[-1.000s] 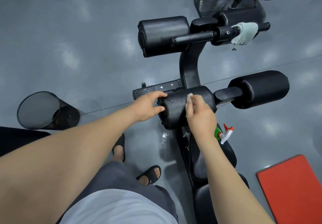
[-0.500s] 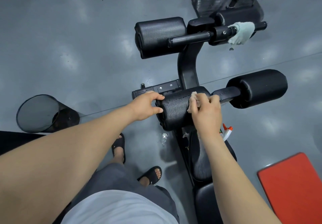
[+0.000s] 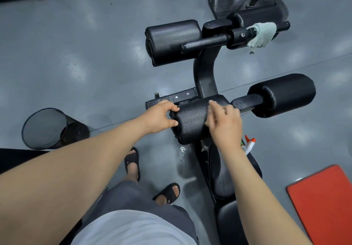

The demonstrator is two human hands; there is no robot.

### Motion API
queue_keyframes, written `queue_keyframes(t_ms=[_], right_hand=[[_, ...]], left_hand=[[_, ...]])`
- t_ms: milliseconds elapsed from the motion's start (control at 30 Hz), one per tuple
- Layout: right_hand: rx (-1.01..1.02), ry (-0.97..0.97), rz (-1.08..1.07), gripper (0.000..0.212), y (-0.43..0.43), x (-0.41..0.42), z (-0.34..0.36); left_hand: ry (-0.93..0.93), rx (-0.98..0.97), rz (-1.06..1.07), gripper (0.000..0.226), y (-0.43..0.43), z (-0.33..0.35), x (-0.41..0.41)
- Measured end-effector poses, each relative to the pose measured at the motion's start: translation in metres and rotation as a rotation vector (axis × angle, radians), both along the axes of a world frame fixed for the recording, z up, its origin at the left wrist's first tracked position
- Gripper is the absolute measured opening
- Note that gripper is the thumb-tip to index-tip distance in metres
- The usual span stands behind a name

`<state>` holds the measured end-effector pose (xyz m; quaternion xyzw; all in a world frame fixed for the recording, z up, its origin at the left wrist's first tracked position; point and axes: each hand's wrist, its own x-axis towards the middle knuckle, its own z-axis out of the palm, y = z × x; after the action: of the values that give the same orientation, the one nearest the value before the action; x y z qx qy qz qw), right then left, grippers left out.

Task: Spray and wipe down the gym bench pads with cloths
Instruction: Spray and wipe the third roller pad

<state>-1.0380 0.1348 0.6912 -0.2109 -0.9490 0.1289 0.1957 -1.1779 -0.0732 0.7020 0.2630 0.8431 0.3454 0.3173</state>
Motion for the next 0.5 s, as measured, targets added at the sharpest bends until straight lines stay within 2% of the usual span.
queue_keyframes(t_ms=[100,167,333,400,500], right_hand=[[-0.065,-0.002,-0.201,0.03,0.021,0.002,-0.004],[-0.055,-0.035,-0.215,0.03,0.012,0.0,-0.006],[0.019,-0.05,0.142,0.037,-0.051,0.013,-0.004],[0.052,-0.077,0.256,0.04,-0.05,0.021,-0.003],[0.007,-0.043,0.188,0.036,-0.015,0.025,-0.005]], left_hand=[[-0.002,0.005,0.0,0.046,0.0,0.0,0.001],[-0.002,0.009,0.002,0.045,0.0,0.0,0.001],[-0.002,0.012,0.011,0.044,0.0,0.0,0.003],[-0.011,0.007,0.012,0.045,0.0,0.001,0.004],[-0.015,-0.036,-0.002,0.047,0.0,0.003,0.004]])
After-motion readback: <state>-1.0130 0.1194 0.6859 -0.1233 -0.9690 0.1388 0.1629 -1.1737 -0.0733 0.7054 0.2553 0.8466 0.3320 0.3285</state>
